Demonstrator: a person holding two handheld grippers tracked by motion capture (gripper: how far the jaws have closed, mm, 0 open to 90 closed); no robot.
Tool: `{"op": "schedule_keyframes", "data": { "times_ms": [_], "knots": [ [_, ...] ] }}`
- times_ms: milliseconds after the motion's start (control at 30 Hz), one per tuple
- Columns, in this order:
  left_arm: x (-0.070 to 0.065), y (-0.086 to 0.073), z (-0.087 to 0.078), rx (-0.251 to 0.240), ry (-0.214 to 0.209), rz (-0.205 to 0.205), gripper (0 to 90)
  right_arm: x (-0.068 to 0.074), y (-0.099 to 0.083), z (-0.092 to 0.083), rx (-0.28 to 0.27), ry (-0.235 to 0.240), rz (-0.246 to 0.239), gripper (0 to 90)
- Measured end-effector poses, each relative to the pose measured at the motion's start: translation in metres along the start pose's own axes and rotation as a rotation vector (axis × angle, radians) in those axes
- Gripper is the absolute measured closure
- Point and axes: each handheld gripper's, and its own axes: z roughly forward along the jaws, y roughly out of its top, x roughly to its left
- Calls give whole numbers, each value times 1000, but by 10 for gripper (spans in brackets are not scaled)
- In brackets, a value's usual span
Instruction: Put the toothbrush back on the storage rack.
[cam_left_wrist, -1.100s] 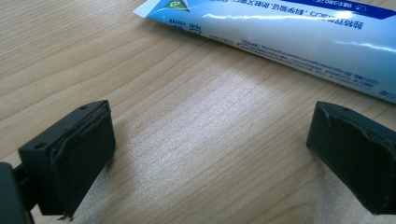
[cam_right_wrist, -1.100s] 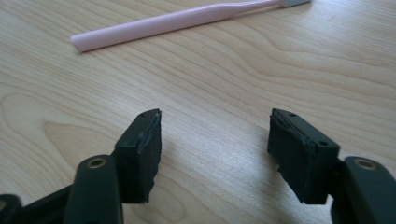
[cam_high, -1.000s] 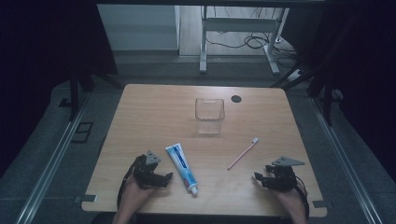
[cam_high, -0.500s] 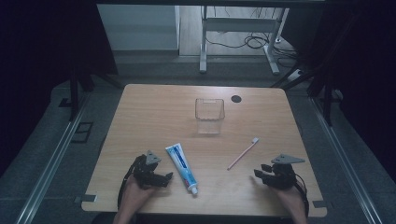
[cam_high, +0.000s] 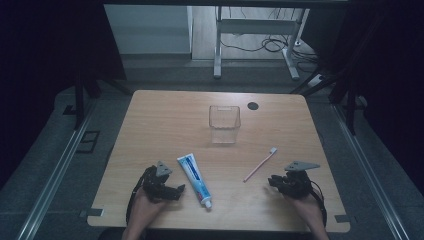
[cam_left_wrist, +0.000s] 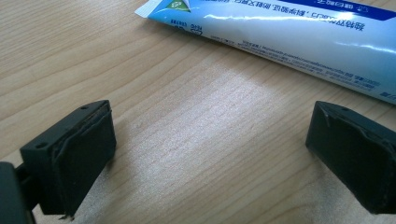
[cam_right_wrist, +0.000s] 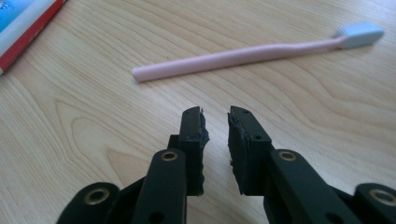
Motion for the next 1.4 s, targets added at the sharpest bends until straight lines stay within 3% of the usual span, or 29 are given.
{"op": "schedule_keyframes", "data": {
  "times_ms": [233, 700, 1100, 1400],
  "knots": [
    [0, 0, 0, 0, 2, 2, 19, 2, 9, 9, -5, 29, -10, 788],
    [0, 0, 0, 0, 1, 1, 19, 11, 29, 27, -1, 43, -51, 750],
    [0, 0, 0, 0, 1, -1, 19, 17, 53, 48, 2, 84, -45, 770],
    [0, 0, 0, 0, 1, -1, 19, 22, 52, 67, 34, 101, -53, 761]
  ]
}}
